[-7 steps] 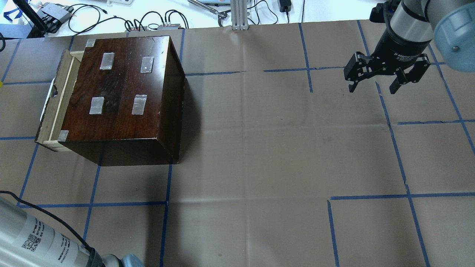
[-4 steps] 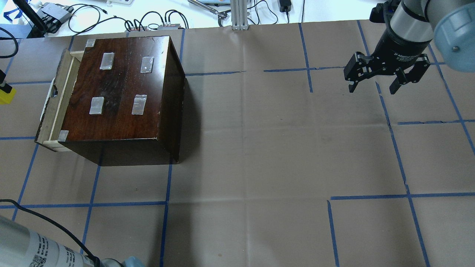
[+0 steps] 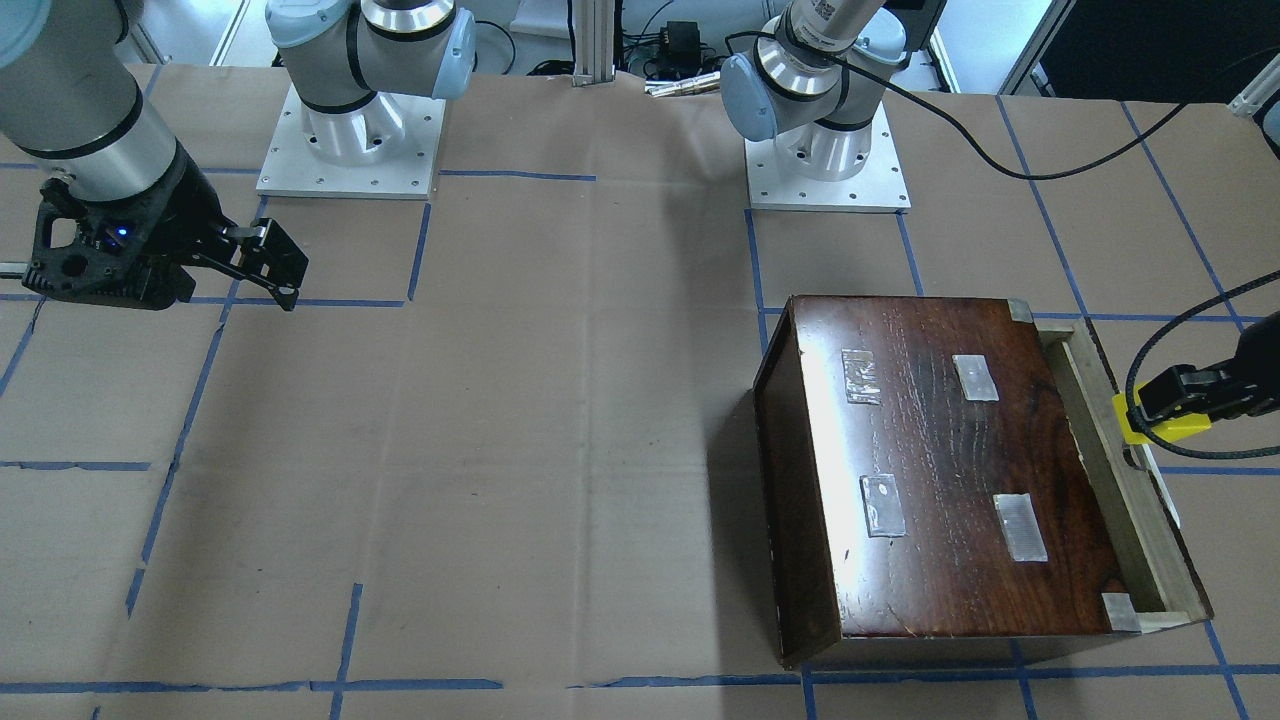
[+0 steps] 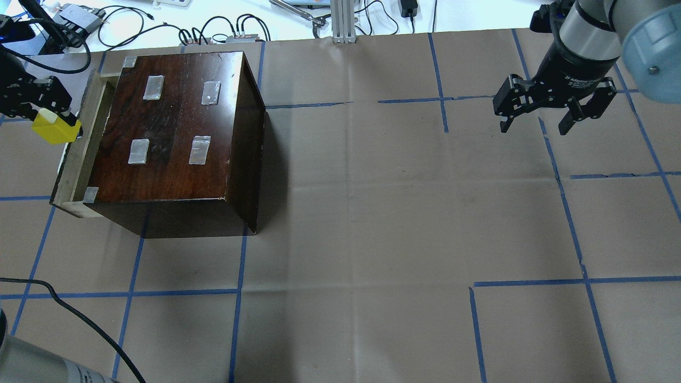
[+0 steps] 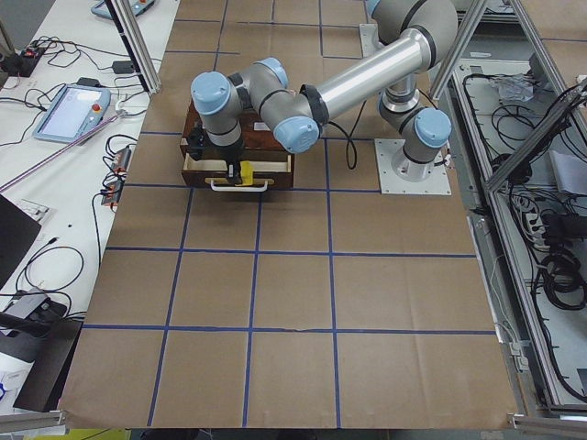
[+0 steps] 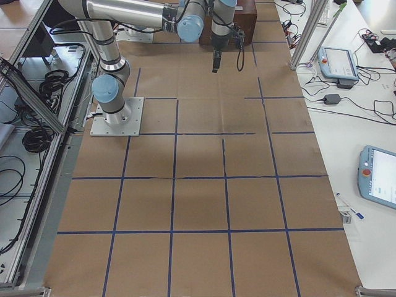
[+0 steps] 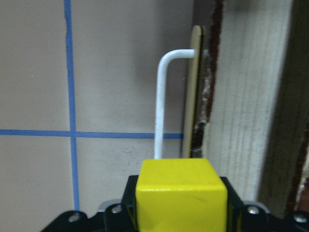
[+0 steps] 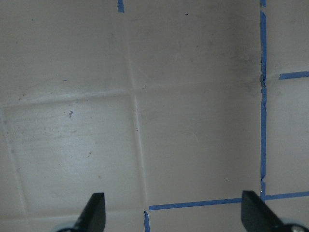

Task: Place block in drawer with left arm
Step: 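Lift the yellow cube and carry it over the open drawer, then lower the cube into the drawer and open the left gripper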

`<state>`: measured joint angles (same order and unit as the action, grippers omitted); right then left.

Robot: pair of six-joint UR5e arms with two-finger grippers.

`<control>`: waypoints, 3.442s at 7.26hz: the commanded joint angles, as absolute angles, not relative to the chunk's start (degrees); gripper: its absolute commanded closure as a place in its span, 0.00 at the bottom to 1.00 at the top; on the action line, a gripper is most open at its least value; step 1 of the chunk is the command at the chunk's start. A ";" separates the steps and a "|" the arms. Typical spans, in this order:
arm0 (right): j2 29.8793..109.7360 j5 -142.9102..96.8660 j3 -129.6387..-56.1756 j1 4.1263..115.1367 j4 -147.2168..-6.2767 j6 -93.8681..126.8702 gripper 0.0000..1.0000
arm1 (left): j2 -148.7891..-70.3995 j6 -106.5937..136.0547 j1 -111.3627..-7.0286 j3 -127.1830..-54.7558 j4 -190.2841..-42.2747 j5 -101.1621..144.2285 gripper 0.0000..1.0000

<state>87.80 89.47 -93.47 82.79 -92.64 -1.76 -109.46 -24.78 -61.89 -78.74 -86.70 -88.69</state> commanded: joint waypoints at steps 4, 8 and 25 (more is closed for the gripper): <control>87.80 89.47 -93.43 82.79 -92.64 -1.76 0.00 | -111.36 -21.18 -63.72 -78.93 -84.29 -88.42 0.78; 87.80 89.47 -93.51 82.79 -92.64 -1.76 0.00 | -111.80 -21.18 -63.81 -79.10 -83.06 -87.19 0.78; 87.80 89.47 -93.52 82.79 -92.64 -1.76 0.00 | -99.33 -3.48 -73.26 -80.41 -90.18 -87.54 0.01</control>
